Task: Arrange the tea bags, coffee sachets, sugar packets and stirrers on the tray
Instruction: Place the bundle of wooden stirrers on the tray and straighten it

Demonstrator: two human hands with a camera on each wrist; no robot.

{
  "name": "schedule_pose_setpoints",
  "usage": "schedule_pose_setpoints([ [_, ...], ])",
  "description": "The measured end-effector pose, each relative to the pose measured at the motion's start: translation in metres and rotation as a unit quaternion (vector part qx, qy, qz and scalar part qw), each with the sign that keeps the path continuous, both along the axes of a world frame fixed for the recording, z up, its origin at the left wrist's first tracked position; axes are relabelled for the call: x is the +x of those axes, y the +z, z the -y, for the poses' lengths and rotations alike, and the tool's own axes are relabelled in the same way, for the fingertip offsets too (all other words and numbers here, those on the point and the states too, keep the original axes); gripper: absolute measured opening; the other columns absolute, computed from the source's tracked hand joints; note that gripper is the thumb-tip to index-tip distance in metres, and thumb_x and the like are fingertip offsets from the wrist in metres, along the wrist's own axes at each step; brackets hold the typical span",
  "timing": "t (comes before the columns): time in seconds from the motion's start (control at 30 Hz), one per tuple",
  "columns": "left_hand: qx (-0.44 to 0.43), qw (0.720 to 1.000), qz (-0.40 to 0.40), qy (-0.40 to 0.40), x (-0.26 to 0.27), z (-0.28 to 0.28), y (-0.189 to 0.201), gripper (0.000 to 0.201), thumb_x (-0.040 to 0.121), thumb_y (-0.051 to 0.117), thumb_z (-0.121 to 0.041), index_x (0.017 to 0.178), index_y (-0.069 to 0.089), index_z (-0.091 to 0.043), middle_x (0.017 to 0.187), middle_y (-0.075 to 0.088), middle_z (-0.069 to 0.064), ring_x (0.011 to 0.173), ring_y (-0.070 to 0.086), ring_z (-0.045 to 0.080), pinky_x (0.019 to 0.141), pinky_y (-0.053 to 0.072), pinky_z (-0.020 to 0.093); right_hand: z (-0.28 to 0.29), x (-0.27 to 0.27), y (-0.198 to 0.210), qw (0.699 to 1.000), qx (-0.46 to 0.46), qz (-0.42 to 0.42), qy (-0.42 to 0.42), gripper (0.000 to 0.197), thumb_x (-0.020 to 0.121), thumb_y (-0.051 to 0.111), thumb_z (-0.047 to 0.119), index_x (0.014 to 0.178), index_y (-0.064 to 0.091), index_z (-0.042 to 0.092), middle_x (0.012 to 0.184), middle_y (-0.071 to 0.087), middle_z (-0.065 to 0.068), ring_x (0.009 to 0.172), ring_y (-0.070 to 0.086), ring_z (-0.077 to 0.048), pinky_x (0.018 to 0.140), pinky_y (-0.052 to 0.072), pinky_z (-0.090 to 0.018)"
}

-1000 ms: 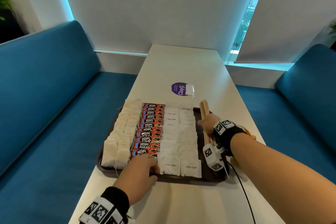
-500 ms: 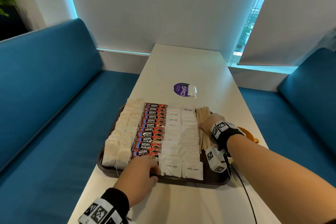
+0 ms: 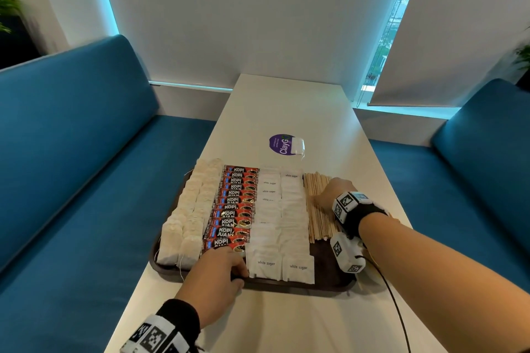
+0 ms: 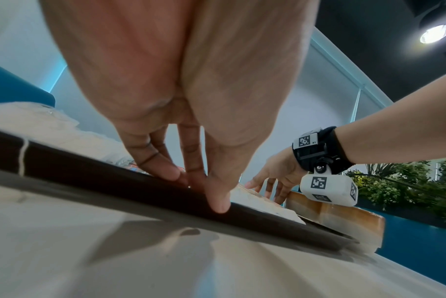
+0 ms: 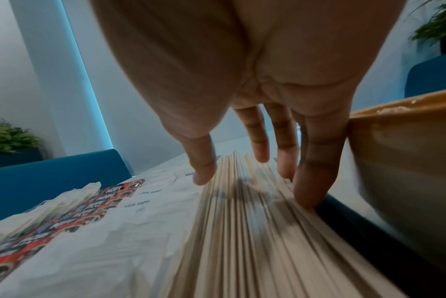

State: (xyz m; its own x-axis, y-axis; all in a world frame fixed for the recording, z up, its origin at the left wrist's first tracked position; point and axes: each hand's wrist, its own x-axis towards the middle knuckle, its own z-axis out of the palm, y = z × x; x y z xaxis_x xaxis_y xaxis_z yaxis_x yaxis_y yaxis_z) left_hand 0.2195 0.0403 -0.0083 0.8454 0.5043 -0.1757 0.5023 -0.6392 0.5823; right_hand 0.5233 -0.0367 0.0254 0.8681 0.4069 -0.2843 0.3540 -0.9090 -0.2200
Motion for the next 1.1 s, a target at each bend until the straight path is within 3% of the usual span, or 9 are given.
schedule_pose_setpoints([
  [0.13,-0.004,1.0,0.004,0.002,-0.001,-0.001,-0.001,0.013,0.09,0.072,-0.026,0.098,0.072,-0.036,0.102,0.057,-0.022,0.098,0.054,0.003,0.088,0.043,0.015,-0.006,-0.003,-0.007,0.999,-0.031,0.008,0.027,0.041,0.083,0.079,0.043,0.081,0.051,0.014,0.08,0.057,-0.003,0.076,0.063,-0.018,0.066,0.052,-0.027],
  [0.33,-0.005,1.0,0.008,0.005,-0.001,-0.002,-0.001,0.012,0.091,0.072,-0.026,0.1,0.074,-0.034,0.102,0.057,-0.024,0.098,0.053,0.001,0.078,0.037,0.009,0.003,-0.002,-0.01,0.999,-0.027,0.0,0.022,0.022,0.091,0.07,0.028,0.082,0.057,0.013,0.082,0.061,-0.003,0.063,0.056,-0.014,0.05,0.041,-0.023],
  [0.4,-0.006,1.0,0.009,0.006,0.0,-0.002,-0.001,0.012,0.091,0.072,-0.027,0.1,0.074,-0.034,0.101,0.056,-0.025,0.098,0.052,0.002,0.08,0.037,0.011,0.001,0.003,-0.004,1.0,0.003,0.016,0.015,0.014,0.095,0.06,0.022,0.095,0.061,0.008,0.098,0.062,-0.008,0.071,0.06,-0.018,0.056,0.047,-0.025],
  [0.47,-0.007,1.0,0.006,0.008,0.0,-0.001,-0.001,0.012,0.091,0.072,-0.028,0.099,0.073,-0.036,0.1,0.056,-0.025,0.099,0.053,0.003,0.085,0.04,0.015,-0.007,0.009,0.0,0.999,0.026,0.037,0.015,0.023,0.095,0.054,0.016,0.114,0.06,0.006,0.121,0.057,-0.014,0.095,0.064,-0.028,0.078,0.055,-0.034],
  [0.53,-0.014,1.0,0.003,0.014,0.0,-0.001,-0.001,0.011,0.09,0.073,-0.028,0.097,0.073,-0.037,0.101,0.057,-0.025,0.099,0.054,0.004,0.087,0.042,0.017,-0.017,0.014,0.002,0.998,0.026,0.037,0.036,0.041,0.095,0.051,0.013,0.135,0.053,0.007,0.139,0.047,-0.014,0.121,0.055,-0.034,0.1,0.05,-0.043],
  [0.6,-0.02,1.0,0.0,0.018,0.0,-0.002,-0.002,0.011,0.09,0.073,-0.029,0.097,0.073,-0.037,0.102,0.059,-0.024,0.099,0.054,0.003,0.089,0.044,0.017,-0.027,0.017,-0.001,0.997,0.006,0.035,0.071,0.051,0.097,0.048,0.013,0.148,0.043,0.01,0.15,0.04,-0.013,0.134,0.044,-0.036,0.112,0.04,-0.044],
  [0.87,-0.005,1.0,0.001,0.008,0.0,-0.005,-0.004,0.012,0.09,0.073,-0.029,0.1,0.074,-0.037,0.105,0.059,-0.025,0.103,0.052,0.001,0.092,0.043,0.017,-0.033,0.013,-0.029,0.996,-0.003,-0.015,0.091,0.057,0.097,0.048,0.017,0.152,0.033,0.011,0.157,0.031,-0.011,0.141,0.032,-0.039,0.117,0.029,-0.044],
  [1.0,-0.008,1.0,0.006,0.011,0.0,-0.005,-0.005,0.013,0.09,0.073,-0.027,0.099,0.074,-0.037,0.104,0.059,-0.024,0.1,0.053,0.002,0.084,0.04,0.012,-0.023,0.013,-0.018,0.994,0.089,-0.002,0.066,0.064,0.101,0.05,0.026,0.159,0.024,0.014,0.167,0.016,-0.006,0.15,0.02,-0.036,0.121,0.022,-0.046],
  [1.1,-0.004,1.0,0.015,0.009,-0.002,-0.005,-0.006,0.015,0.089,0.073,-0.024,0.098,0.075,-0.036,0.102,0.06,-0.024,0.098,0.054,0.001,0.082,0.039,0.01,-0.009,0.011,0.006,0.987,0.153,0.025,0.043,0.059,0.1,0.054,0.026,0.155,0.035,0.014,0.163,0.025,-0.007,0.148,0.025,-0.032,0.119,0.027,-0.044],
])
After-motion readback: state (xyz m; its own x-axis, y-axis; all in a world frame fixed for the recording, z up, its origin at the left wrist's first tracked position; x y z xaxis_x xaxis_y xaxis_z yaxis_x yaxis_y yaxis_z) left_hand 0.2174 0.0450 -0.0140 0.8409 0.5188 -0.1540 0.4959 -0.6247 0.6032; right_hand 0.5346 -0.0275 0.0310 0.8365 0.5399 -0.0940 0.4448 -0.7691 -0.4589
